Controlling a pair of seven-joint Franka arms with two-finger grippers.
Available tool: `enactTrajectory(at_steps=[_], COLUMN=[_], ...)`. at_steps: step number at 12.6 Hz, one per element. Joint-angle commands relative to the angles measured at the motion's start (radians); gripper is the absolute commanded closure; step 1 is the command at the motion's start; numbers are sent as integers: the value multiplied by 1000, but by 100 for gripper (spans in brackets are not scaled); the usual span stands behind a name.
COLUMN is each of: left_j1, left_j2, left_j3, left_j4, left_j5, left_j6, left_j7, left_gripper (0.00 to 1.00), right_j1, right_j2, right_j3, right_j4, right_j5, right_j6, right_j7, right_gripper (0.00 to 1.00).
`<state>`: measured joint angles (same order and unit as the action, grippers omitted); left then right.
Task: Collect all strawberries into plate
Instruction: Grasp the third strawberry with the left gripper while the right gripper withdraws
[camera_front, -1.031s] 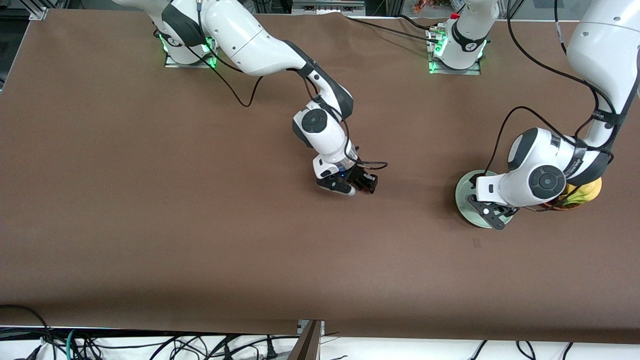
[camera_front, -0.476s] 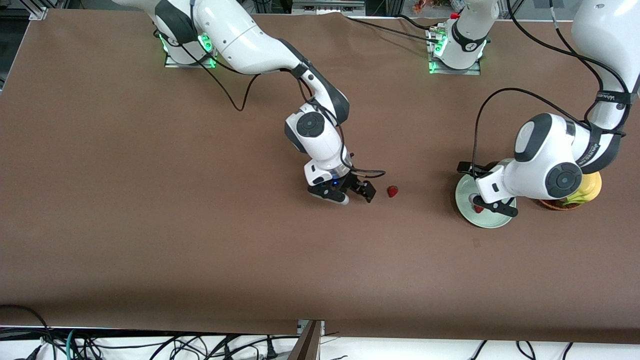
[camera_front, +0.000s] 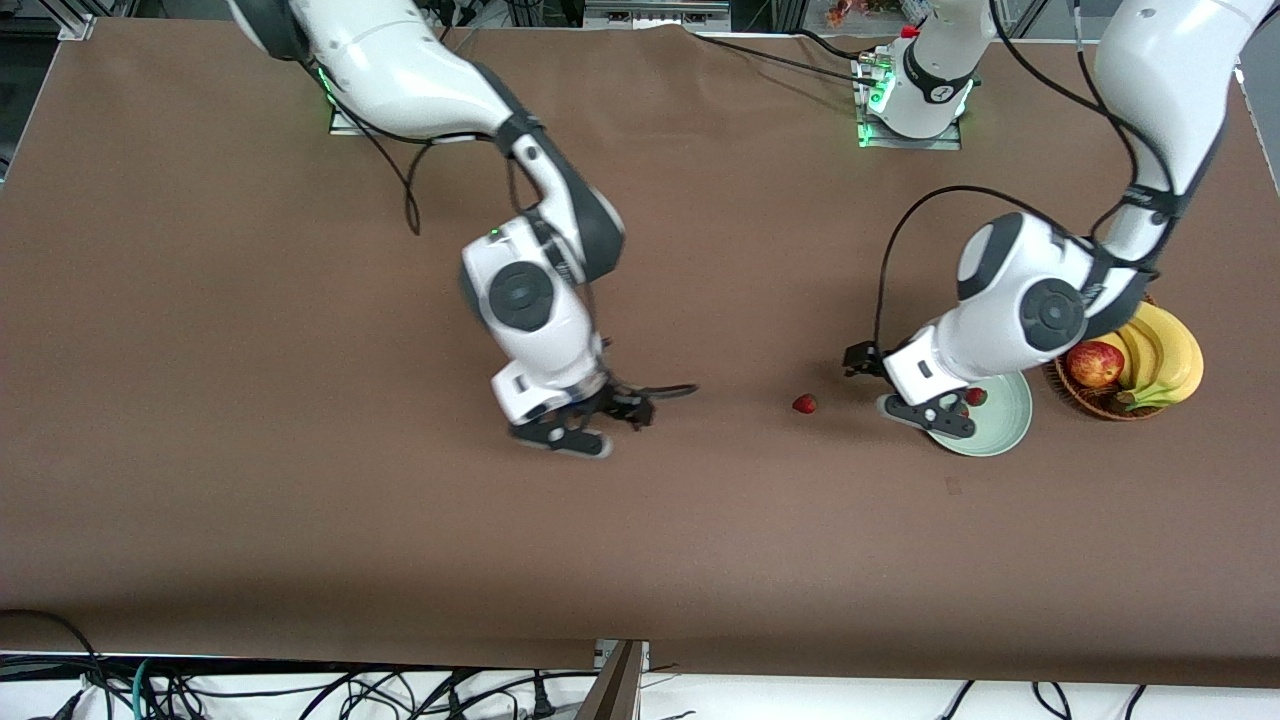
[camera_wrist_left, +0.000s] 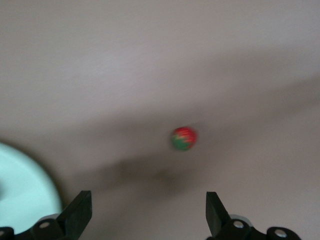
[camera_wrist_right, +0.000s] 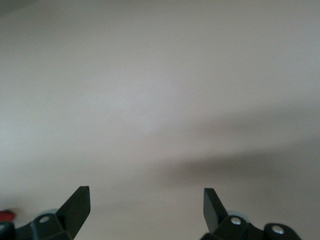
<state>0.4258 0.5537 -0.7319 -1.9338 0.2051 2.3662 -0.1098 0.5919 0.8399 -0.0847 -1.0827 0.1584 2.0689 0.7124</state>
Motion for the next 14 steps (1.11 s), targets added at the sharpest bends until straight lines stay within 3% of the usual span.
enactTrajectory(at_steps=[1, 3, 6, 9, 10, 12, 13, 14], left_j1=[-24, -28, -59, -48, -47, -45, -45, -44], left_j2=[89, 150, 175, 219, 219, 218, 218, 215], left_j3=[3, 6, 54, 55, 55, 55, 54, 54], left_j4=[-59, -59, -50, -53, -53, -53, -53, -54], left_j5=[74, 115, 268, 277, 277, 277, 277, 277], left_j6=[239, 351, 373, 406, 407, 407, 407, 406], left_j7=[-4, -4, -1, -2, -2, -14, -14, -13], left_gripper=[0, 0, 0, 0, 16, 80, 95, 100], right_j1=[-107, -170, -259, -317, -319, -319, -319, -319], right_j2=[-91, -140, -240, -303, -318, -350, -370, -401], right_j3=[17, 17, 16, 7, -16, -55, -65, -75], right_j4=[-25, -28, -86, -131, -131, -134, -140, -164], right_j5=[-2, 3, 10, 9, 9, 7, 1, -6], right_j6=[-146, -263, -363, -404, -420, -463, -481, -489], right_j7=[-91, -251, -403, -507, -534, -580, -582, -582], right_gripper=[0, 0, 0, 0, 0, 0, 0, 0])
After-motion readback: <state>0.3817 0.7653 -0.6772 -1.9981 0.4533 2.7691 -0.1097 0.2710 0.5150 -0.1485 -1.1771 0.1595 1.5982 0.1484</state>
